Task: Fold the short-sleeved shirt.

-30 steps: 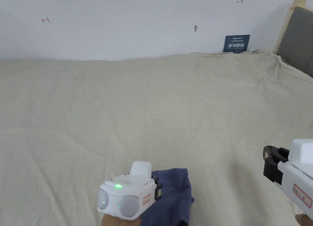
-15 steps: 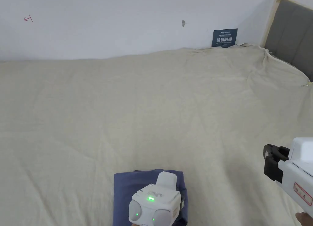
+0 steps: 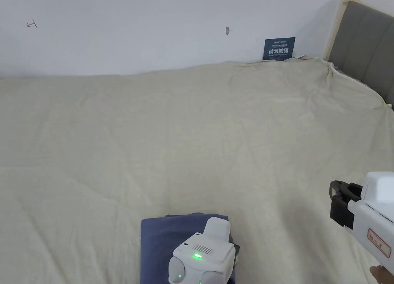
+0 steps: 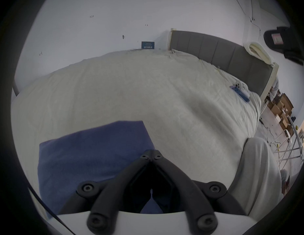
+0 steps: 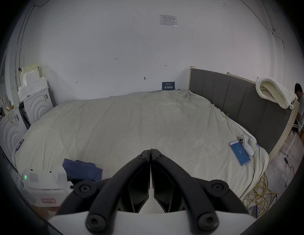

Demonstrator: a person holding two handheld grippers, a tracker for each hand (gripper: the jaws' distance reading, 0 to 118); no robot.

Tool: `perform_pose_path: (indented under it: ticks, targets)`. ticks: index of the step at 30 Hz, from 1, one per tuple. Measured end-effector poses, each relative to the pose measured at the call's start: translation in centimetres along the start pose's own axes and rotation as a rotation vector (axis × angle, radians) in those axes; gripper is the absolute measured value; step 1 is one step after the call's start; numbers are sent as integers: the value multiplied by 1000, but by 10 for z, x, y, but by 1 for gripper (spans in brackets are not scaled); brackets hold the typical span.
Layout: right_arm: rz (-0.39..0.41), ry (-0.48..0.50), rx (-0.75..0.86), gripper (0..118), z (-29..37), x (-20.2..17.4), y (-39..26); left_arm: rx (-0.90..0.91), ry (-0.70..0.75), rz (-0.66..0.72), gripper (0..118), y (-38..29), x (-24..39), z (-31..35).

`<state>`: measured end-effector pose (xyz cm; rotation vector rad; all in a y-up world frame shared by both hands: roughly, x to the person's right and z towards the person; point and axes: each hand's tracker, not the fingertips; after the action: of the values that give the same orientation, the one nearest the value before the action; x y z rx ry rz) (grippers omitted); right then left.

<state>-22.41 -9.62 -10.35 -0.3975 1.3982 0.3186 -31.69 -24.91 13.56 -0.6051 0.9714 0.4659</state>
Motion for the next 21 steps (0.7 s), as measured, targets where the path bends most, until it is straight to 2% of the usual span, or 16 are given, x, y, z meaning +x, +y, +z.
perform_pose_path:
  ticks: [7,13,21]
  targets:
    - [1,13,54,1,7,-11,10,213,26,25,0,42,-24,53]
    - [8,24,131,1,11,-29,19,389,131,21,0,73,-60,99]
    - [23,39,255,1,15,-58,32,533,306,32,0,88,-114,153]
